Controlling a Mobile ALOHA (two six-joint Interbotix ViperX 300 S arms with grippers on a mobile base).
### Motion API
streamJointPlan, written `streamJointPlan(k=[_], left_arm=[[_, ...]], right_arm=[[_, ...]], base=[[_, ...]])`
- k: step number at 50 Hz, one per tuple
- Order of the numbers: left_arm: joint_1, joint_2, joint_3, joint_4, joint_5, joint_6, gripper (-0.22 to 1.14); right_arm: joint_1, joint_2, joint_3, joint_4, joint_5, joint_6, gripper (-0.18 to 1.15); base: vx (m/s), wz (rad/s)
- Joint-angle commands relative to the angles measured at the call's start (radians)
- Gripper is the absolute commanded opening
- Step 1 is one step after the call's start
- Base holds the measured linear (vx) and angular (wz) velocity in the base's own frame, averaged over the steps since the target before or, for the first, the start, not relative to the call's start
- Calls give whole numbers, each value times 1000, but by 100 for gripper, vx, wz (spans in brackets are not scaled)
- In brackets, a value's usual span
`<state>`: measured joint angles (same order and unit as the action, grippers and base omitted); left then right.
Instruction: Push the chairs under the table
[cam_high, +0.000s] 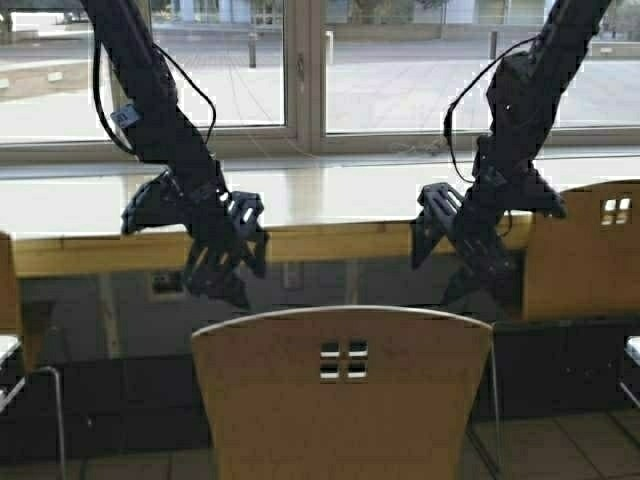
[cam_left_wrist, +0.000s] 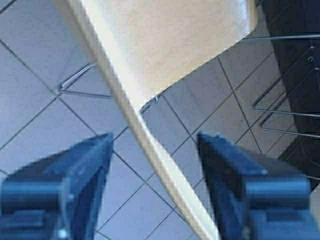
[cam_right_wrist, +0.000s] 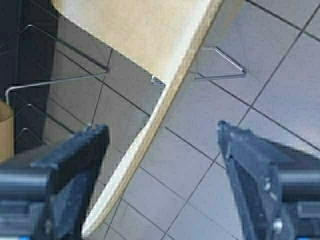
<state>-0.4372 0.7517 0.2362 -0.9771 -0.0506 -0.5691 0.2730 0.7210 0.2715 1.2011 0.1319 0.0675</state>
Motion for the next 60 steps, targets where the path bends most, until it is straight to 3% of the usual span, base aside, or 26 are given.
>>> streamJointPlan(k=[1, 12, 24, 46, 60], left_arm=[[-3, 43, -67, -17, -5, -2, 87], [-3, 173, -169, -60, -8, -2, 87], [-3, 288, -275, -72, -9, -2, 87], [-3, 296, -278, -74, -8, -2, 87], [-3, 307, -281, -74, -32, -2, 87]], right_arm=[[0, 55, -75, 6, 2, -3, 97], [-2, 175, -170, 23, 0, -3, 97], [37, 183, -164, 34, -152, -3, 97], [61, 201, -158, 238, -121, -3, 97], [61, 279, -238, 291, -92, -3, 97]], base=[[4, 0], [2, 0], [0, 0], [0, 0], [0, 0]])
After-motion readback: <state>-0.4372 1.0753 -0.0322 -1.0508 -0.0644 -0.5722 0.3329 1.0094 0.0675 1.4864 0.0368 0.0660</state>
